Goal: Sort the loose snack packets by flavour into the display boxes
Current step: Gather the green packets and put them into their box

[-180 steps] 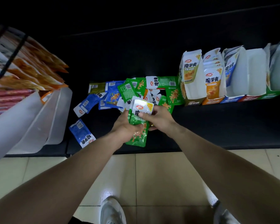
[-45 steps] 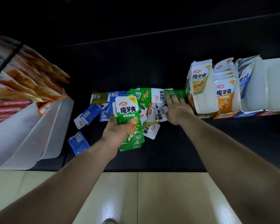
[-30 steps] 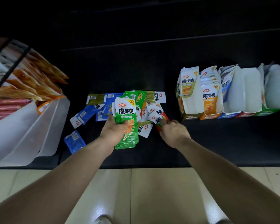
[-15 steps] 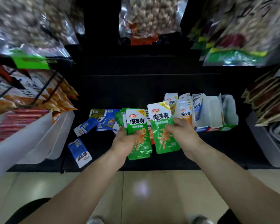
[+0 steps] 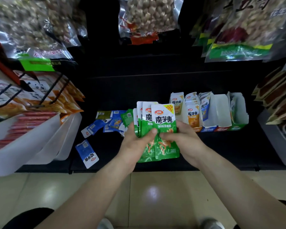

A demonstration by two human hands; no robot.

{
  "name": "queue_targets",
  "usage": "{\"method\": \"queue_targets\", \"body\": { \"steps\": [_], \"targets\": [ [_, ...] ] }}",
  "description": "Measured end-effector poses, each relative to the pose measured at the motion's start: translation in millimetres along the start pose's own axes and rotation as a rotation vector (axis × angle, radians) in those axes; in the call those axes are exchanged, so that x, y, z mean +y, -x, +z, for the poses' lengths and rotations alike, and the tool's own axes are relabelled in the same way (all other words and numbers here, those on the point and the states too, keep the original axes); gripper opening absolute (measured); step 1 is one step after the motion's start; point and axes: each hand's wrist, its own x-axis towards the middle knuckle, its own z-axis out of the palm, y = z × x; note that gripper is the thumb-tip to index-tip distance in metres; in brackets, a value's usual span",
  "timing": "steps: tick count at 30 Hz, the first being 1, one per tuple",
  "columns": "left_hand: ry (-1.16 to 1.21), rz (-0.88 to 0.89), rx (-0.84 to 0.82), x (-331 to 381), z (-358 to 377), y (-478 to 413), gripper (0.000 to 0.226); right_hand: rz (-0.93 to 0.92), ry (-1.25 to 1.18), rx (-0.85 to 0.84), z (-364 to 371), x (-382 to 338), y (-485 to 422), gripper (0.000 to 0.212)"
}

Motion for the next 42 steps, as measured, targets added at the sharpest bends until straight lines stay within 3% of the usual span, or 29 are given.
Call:
{"method": "queue_targets", "body": {
  "steps": [1, 3, 5, 7, 12, 15, 20, 26, 29, 31, 33, 35, 38, 42],
  "targets": [
    [0.048, -0.007, 0.016, -1.5, -0.8, -4.6, 0.068, 0.008, 0.006, 0.005, -1.5, 1.1, -4.2, 0.035],
    [0.132, -0.022, 0.030, 1.2, -1.5, -13.6, 0.047, 0.013, -0.007, 0.023, -5.0, 3.1, -12.3, 0.033],
    [0.071, -0.025, 0.002, -1.6, -5.0, -25.3, 0.048, 0.007, -0.028, 0.037, -8.2, 4.1, -19.3, 0.032],
    [-0.004, -0.005, 0.004, -3.9, -9.0, -32.7, 0.029, -0.002, -0.036, 0.042, -10.1, 5.1, -25.6, 0.032],
    [0.021, 0.000, 0.026, 0.5, -3.6, -37.6, 0.045, -0.012, -0.048, 0.066, -11.8, 10.8, -40.4, 0.031],
    [0.144, -0.068, 0.069, -8.3, -6.5, -49.9, 0.012, 0.006, -0.057, 0.089, -15.3, 12.6, -47.1, 0.030],
    [-0.084, 0.059, 0.066, -15.7, -5.7, -49.8, 0.027, 0.050, -0.094, 0.028, -17.0, 20.0, -50.7, 0.032],
    [0.042, -0.021, 0.090, -16.4, -2.1, -57.1, 0.017, 0.082, -0.077, 0.088, -27.5, 26.0, -51.7, 0.027],
    [-0.103, 0.029, 0.038, -13.9, 3.2, -52.3, 0.028, 0.068, -0.071, 0.084, -31.4, 25.5, -50.4, 0.037],
    [-0.094, 0.018, 0.053, -15.8, 2.9, -52.5, 0.050, 0.061, -0.073, 0.066, -34.1, 25.8, -48.3, 0.037],
    [-0.028, 0.016, 0.047, -18.6, 5.8, -57.4, 0.041, 0.052, -0.076, 0.052, -35.8, 24.2, -44.8, 0.032],
    [0.014, -0.012, 0.032, -20.7, 14.0, -55.6, 0.054, 0.035, -0.088, 0.053, -36.5, 21.7, -41.5, 0.031],
    [0.058, -0.013, -0.052, -26.7, 33.8, -53.2, 0.011, 0.011, -0.124, 0.077, -36.0, 21.5, -39.2, 0.028],
    [-0.149, 0.100, -0.177, -31.1, 59.1, -49.0, 0.024, 0.037, -0.136, 0.133, -42.5, 26.5, -39.7, 0.030]
  ]
}}
